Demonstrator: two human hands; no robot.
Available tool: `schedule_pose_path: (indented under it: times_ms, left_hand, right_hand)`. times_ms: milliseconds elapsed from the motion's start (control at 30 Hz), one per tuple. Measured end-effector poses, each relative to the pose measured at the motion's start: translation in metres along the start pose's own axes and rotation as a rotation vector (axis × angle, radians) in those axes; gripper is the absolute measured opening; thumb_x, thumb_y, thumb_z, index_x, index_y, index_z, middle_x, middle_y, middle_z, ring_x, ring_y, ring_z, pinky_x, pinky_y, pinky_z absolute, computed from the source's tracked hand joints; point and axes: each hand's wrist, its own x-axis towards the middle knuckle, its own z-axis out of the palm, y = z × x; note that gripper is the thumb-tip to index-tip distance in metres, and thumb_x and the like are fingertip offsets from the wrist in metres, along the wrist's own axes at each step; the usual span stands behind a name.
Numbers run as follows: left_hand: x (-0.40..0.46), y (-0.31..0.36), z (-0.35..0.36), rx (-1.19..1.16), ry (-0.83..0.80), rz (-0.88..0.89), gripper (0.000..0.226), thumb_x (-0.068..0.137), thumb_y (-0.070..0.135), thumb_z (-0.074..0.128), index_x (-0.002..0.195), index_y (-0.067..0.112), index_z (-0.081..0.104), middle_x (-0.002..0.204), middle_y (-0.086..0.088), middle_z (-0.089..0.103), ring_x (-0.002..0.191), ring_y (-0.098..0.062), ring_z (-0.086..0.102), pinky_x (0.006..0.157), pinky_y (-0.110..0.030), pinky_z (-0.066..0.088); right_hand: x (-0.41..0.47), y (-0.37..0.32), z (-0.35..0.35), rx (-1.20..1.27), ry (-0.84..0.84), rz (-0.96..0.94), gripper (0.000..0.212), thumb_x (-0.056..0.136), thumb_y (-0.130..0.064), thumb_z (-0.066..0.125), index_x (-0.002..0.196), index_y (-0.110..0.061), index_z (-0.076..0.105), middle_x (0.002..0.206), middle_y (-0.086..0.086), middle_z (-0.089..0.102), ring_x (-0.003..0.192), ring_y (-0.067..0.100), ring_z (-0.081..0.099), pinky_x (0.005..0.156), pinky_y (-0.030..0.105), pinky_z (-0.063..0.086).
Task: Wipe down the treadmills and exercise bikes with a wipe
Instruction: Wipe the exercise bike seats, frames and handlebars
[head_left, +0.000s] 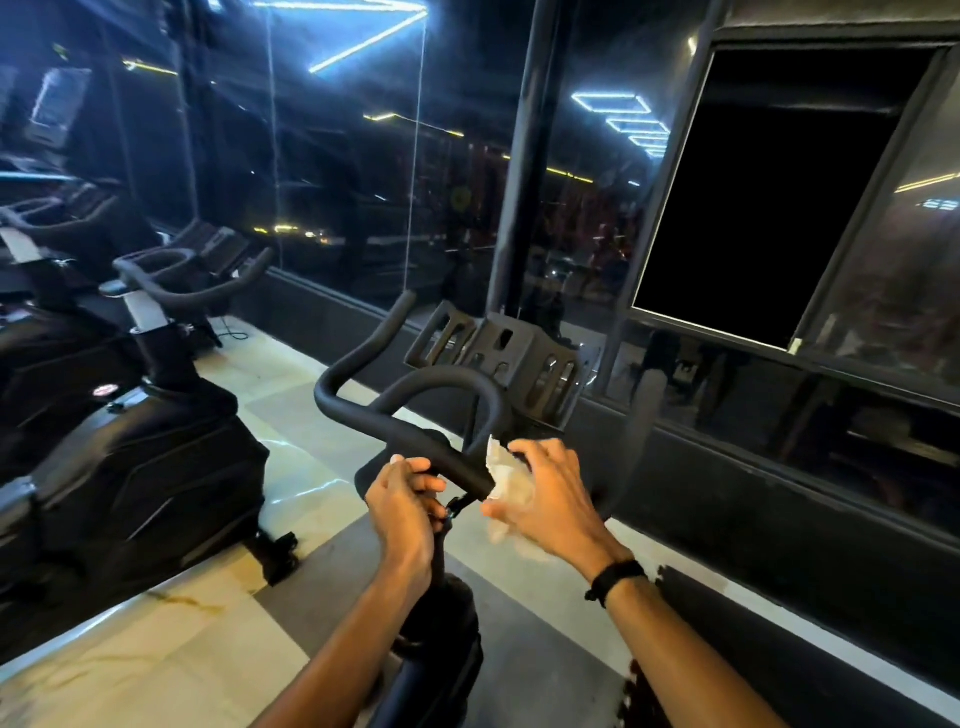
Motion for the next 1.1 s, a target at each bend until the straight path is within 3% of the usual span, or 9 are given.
schedule_pose_path:
  times_ms: [67,167,267,367,433,600,733,933,1100]
  left_hand:
    - [0.002,-0.003,0.001,0.009,-0.022,0.015,0.038,0.107,0.023,0.035,0.090,0.001,0.060,0.062,-0.013,0.056,0.037,-0.013,0.046,0.035,-0.019,0.036]
    - [0.004,-0.008,0.000,0.044,-0.048,0.063,0.039,0.108,0.023,0.034,0.091,0.000,0.061,0.065,-0.016,0.057,0.044,-0.018,0.047,0.038,-0.021,0.038]
    - [0.007,-0.016,0.002,0.101,-0.059,0.133,0.035,0.107,0.018,0.038,0.085,0.003,0.062,0.062,-0.013,0.057,0.049,-0.020,0.047,0.042,-0.027,0.036]
    - [-0.005,-0.029,0.009,0.175,-0.132,0.240,0.036,0.105,0.017,0.040,0.079,0.010,0.063,0.060,-0.011,0.058,0.054,-0.023,0.051,0.052,-0.036,0.044]
    - [-0.016,-0.033,0.015,0.207,-0.220,0.311,0.039,0.106,0.015,0.039,0.076,0.009,0.063,0.060,-0.013,0.058,0.056,-0.023,0.054,0.057,-0.042,0.047]
    - [-0.021,-0.030,0.025,0.210,-0.321,0.399,0.040,0.107,0.010,0.039,0.074,0.005,0.061,0.058,-0.008,0.058,0.054,-0.012,0.051,0.061,-0.032,0.041]
    - [-0.018,-0.021,0.020,0.356,-0.440,0.535,0.039,0.105,0.031,0.039,0.079,0.014,0.063,0.062,-0.001,0.060,0.053,-0.010,0.051,0.056,-0.032,0.042]
    - [-0.009,-0.026,0.023,0.555,-0.432,0.674,0.050,0.100,0.048,0.032,0.079,0.013,0.063,0.065,0.004,0.060,0.065,-0.013,0.060,0.062,-0.037,0.050]
    - [-0.002,-0.027,0.035,0.648,-0.418,0.759,0.041,0.101,0.039,0.037,0.082,0.015,0.065,0.070,0.006,0.063,0.080,-0.006,0.060,0.063,-0.010,0.043]
  right_hand:
    - [0.001,-0.008,0.009,-0.236,-0.111,0.011,0.085,0.069,-0.060,0.079,0.137,-0.023,0.043,0.129,0.001,0.047,0.122,0.025,0.046,0.095,0.040,0.043]
    - [0.004,-0.020,0.027,-0.432,-0.031,-0.027,0.059,0.084,-0.054,0.071,0.127,-0.020,0.050,0.122,0.004,0.063,0.115,0.027,0.061,0.091,0.039,0.047]
    - [0.010,-0.028,0.028,-0.350,-0.034,0.021,0.040,0.083,-0.046,0.076,0.111,-0.021,0.061,0.111,0.003,0.069,0.105,0.025,0.065,0.087,0.036,0.050]
    - [0.022,-0.023,0.003,-0.061,-0.383,0.138,0.028,0.077,-0.034,0.081,0.088,-0.014,0.065,0.083,0.006,0.069,0.077,0.026,0.067,0.076,0.043,0.059]
    - [0.027,-0.022,-0.001,0.046,-0.476,0.159,0.013,0.085,-0.019,0.070,0.083,-0.008,0.064,0.075,0.009,0.068,0.071,0.029,0.069,0.074,0.048,0.060]
    - [0.003,-0.002,0.035,-0.516,0.048,-0.089,0.029,0.099,-0.028,0.050,0.125,-0.016,0.054,0.112,0.007,0.070,0.104,0.028,0.068,0.085,0.040,0.051]
    - [-0.009,0.021,0.039,-0.704,0.166,-0.162,0.047,0.063,-0.028,0.087,0.103,-0.016,0.067,0.078,0.004,0.072,0.069,0.023,0.071,0.061,0.034,0.053]
    - [-0.016,0.070,0.013,-0.786,0.259,-0.299,0.041,0.056,-0.031,0.089,0.090,-0.020,0.069,0.077,0.000,0.070,0.079,0.023,0.066,0.099,0.049,0.032]
    - [-0.021,0.078,-0.004,-0.810,0.148,-0.224,0.046,0.061,-0.042,0.085,0.099,-0.020,0.071,0.099,0.001,0.071,0.118,0.025,0.059,0.118,0.063,-0.007]
